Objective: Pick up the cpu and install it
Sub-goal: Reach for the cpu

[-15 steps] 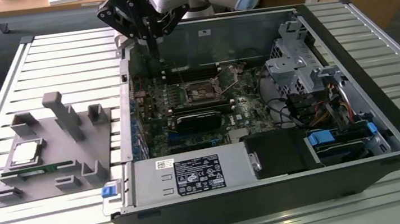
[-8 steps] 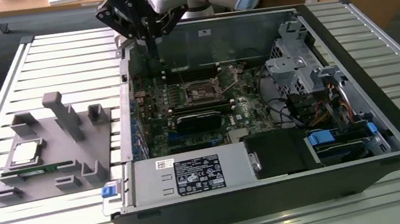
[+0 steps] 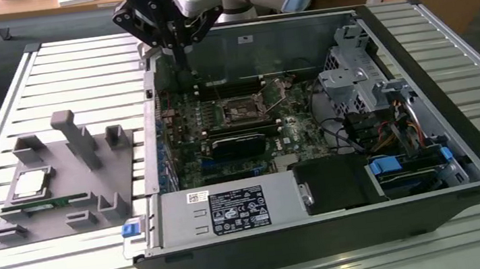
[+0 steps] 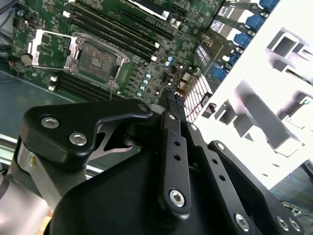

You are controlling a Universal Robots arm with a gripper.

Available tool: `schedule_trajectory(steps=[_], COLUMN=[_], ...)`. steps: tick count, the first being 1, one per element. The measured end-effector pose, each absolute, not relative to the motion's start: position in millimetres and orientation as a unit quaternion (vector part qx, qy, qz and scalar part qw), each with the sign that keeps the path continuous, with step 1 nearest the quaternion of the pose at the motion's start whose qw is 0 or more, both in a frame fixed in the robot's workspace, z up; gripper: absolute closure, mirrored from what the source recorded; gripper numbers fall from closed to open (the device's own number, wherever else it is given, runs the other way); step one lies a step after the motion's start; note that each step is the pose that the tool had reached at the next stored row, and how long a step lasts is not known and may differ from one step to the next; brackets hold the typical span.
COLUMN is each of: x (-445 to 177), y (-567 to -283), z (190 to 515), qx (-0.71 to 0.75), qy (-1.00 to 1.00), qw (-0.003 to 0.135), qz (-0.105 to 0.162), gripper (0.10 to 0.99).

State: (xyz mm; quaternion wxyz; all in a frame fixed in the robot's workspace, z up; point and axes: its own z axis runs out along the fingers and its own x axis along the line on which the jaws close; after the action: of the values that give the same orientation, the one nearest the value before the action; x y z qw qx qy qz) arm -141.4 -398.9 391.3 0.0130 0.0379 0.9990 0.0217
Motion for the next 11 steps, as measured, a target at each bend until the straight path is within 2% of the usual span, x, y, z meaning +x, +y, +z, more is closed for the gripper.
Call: schedule_trajectory(steps=[11], x=[-144.1], y=[-398.9], z=[391.0], qx=[0.038], qy=[0.999], qw=[0.013], qz=[0.022], gripper=[0.98])
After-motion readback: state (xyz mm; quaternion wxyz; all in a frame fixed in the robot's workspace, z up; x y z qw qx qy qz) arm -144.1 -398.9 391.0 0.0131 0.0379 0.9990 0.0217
